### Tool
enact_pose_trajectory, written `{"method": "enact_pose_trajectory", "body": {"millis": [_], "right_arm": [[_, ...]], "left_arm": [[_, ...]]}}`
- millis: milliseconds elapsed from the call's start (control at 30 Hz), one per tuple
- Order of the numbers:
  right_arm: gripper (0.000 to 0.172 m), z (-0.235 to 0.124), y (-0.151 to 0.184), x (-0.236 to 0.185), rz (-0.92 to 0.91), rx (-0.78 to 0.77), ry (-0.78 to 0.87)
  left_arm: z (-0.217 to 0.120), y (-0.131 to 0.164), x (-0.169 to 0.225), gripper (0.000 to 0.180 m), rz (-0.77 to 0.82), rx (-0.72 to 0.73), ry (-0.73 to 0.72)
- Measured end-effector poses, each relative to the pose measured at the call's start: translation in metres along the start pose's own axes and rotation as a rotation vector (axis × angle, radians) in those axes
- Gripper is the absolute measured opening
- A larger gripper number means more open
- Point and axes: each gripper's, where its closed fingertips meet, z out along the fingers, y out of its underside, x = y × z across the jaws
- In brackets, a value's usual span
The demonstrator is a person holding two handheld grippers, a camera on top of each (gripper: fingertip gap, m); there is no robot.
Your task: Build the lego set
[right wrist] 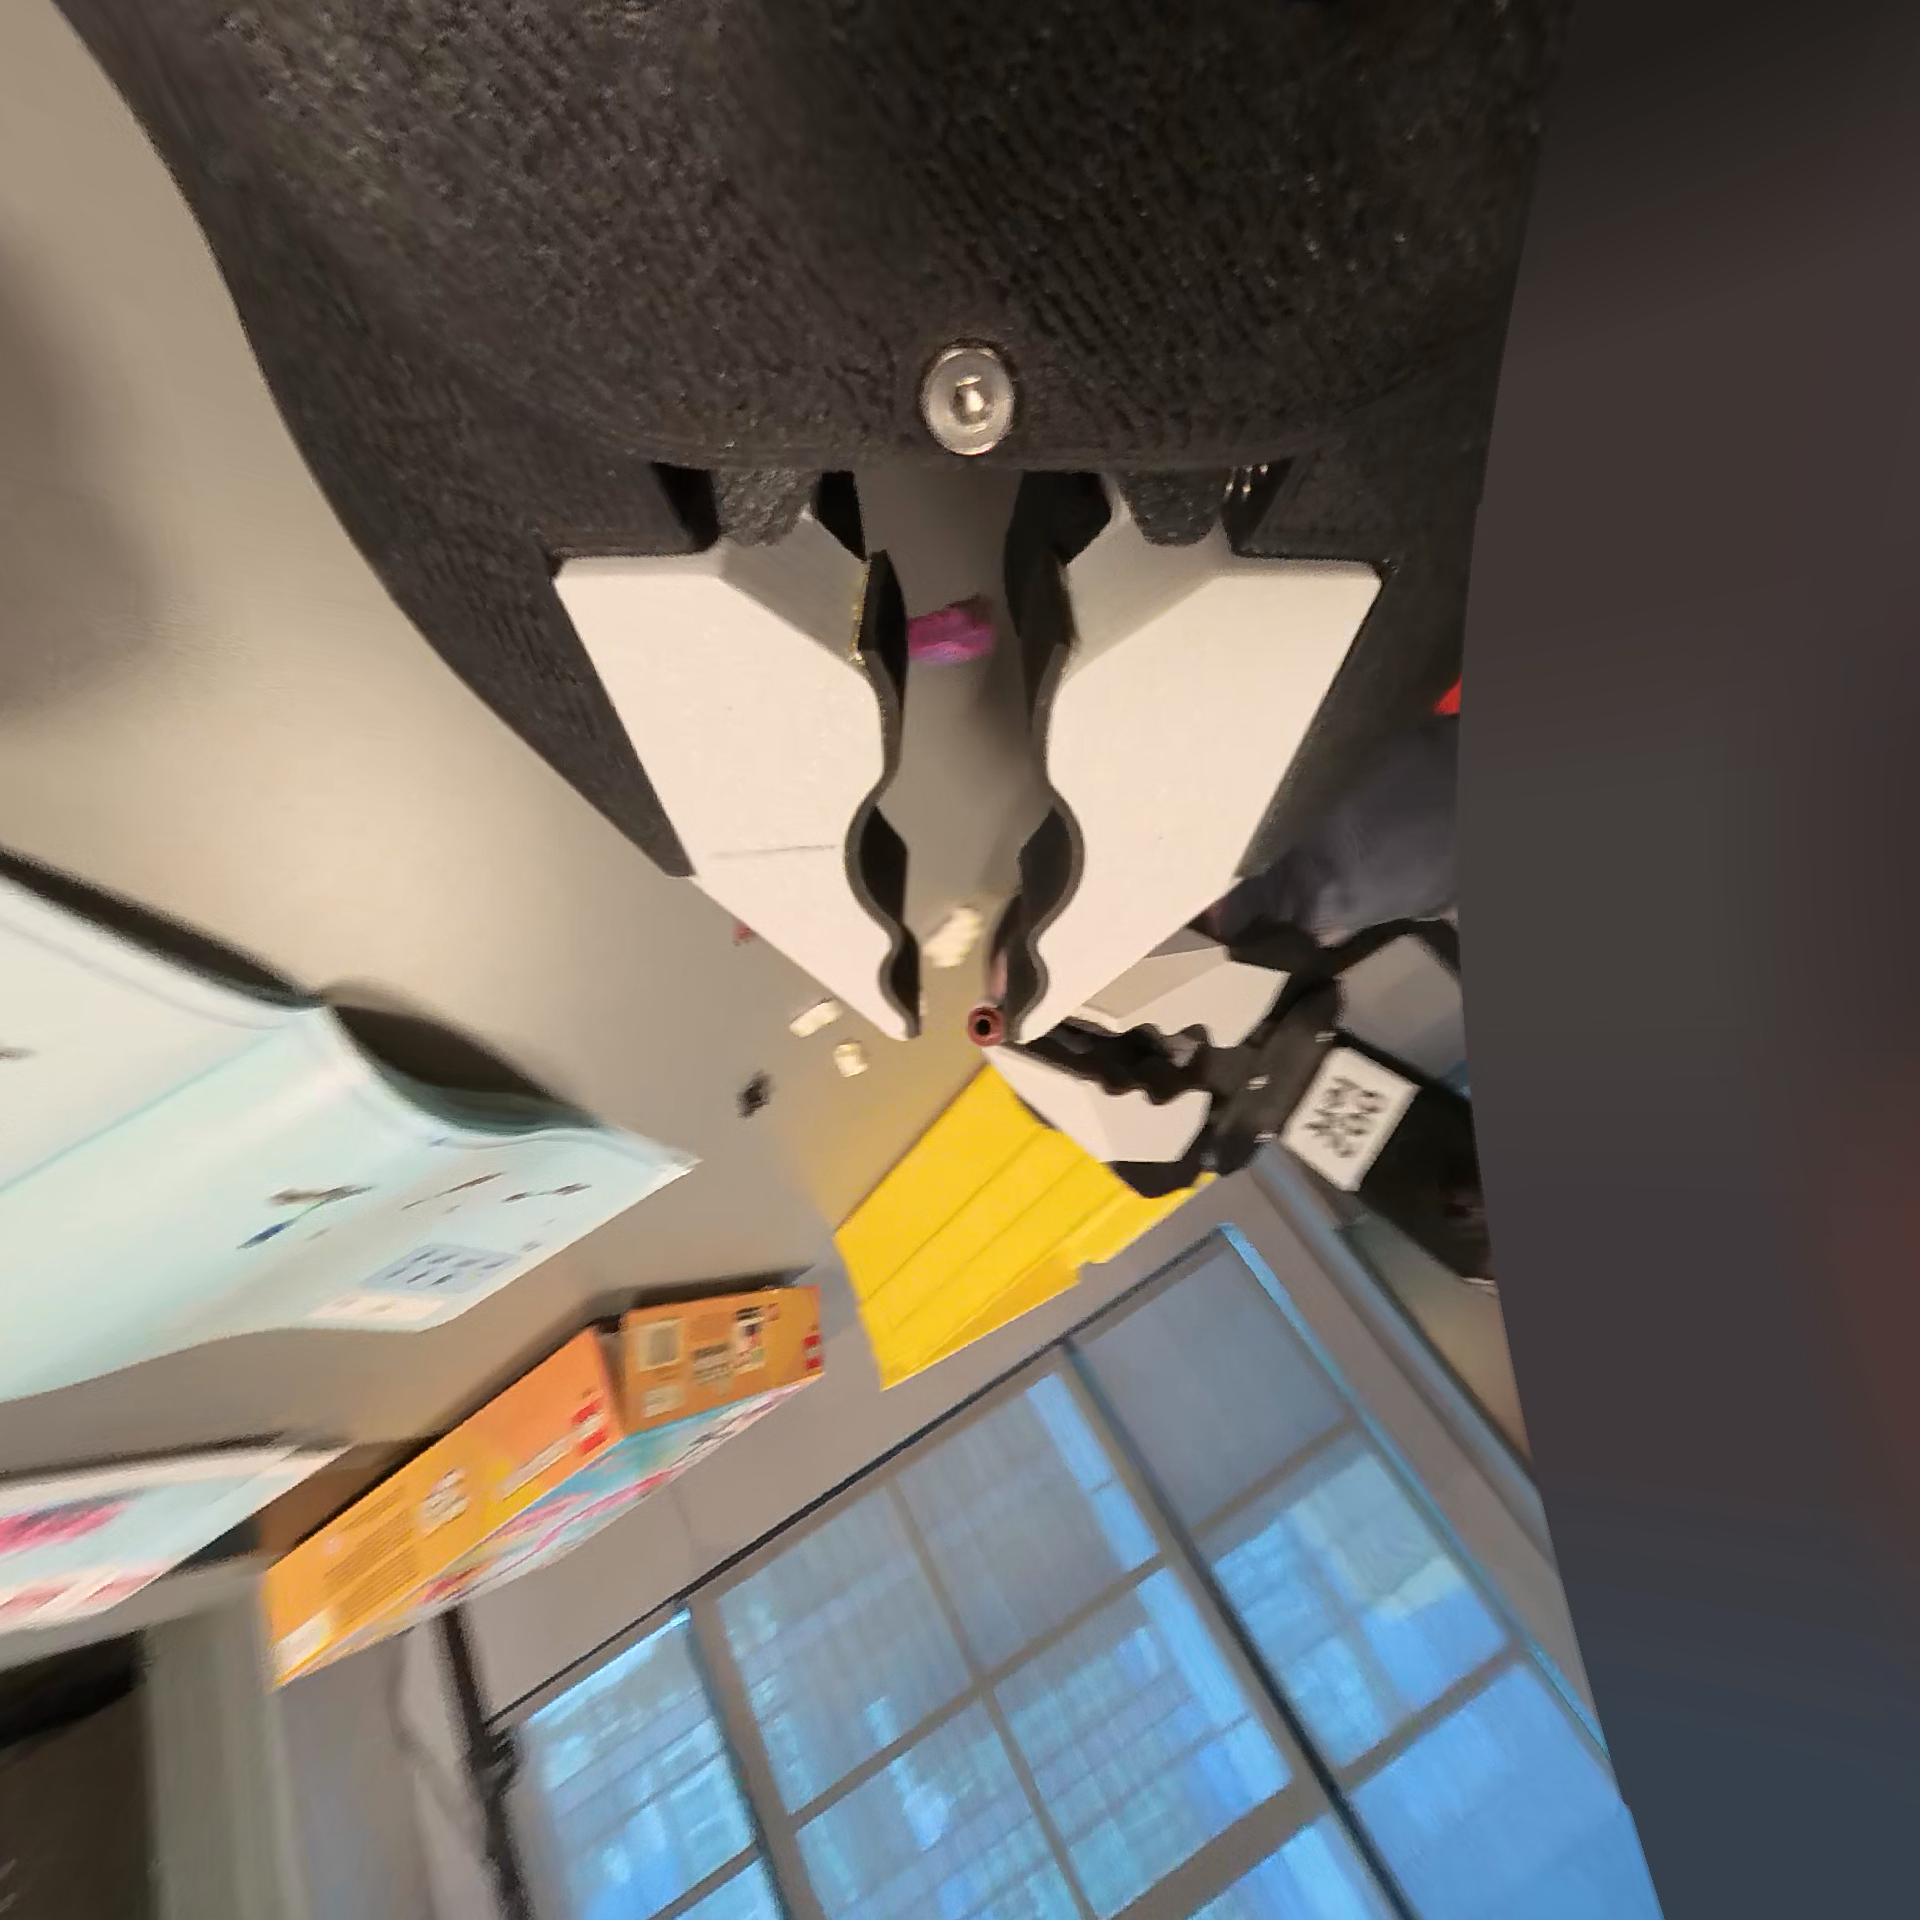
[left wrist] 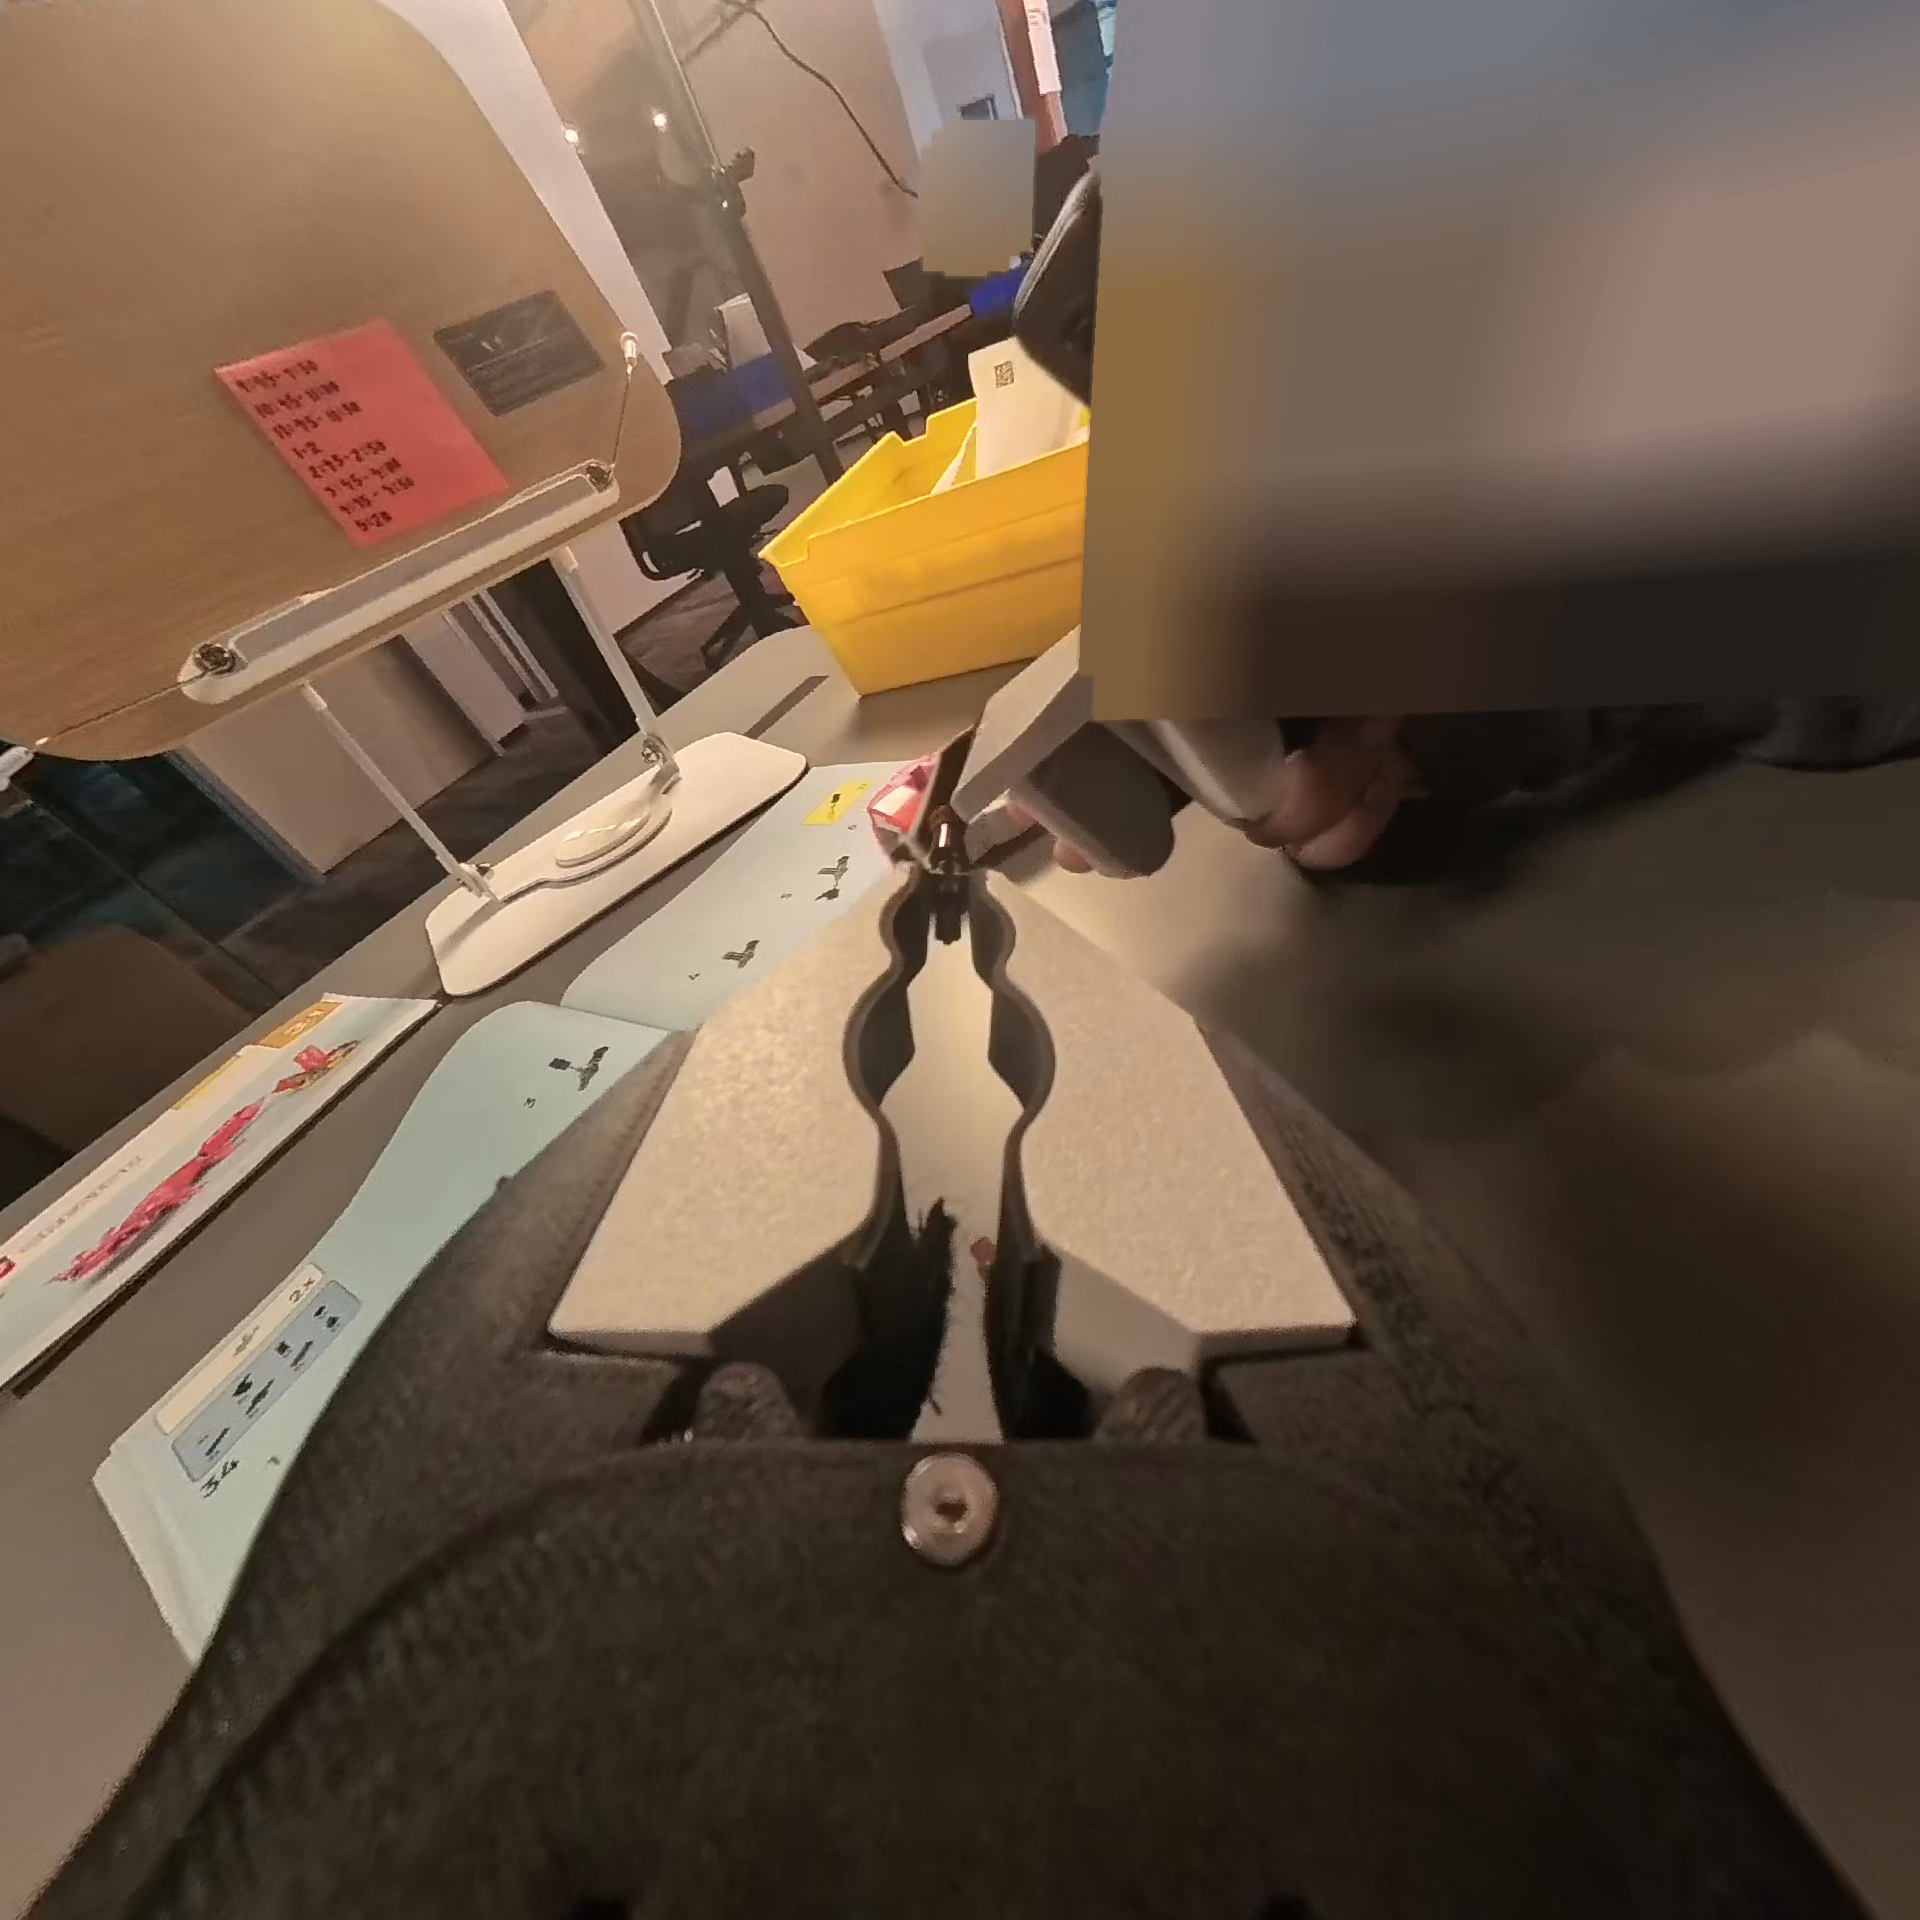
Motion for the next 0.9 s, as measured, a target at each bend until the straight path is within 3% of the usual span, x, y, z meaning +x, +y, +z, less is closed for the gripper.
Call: {"method": "enact_pose_trajectory", "body": {"millis": [200, 500, 767, 900], "right_arm": [[0.047, 0.009, 0.005, 0.004, -0.261, -0.037, 0.159], [0.05, 0.018, 0.007, -0.006, -0.483, -0.043, 0.236], [0.045, 0.015, 0.002, -0.006, -0.381, -0.012, 0.197], [0.028, 0.008, -0.003, -0.021, -0.005, 0.011, -0.057]], "left_arm": [[-0.002, 0.005, -0.018, 0.006, -0.013, -0.026, -0.106], [-0.001, 0.008, -0.019, 0.006, 0.002, -0.047, -0.122], [-0.001, 0.008, -0.016, 0.007, 0.029, -0.054, -0.105], [-0.004, -0.005, -0.003, 0.007, 0.088, 0.025, -0.028]]}}
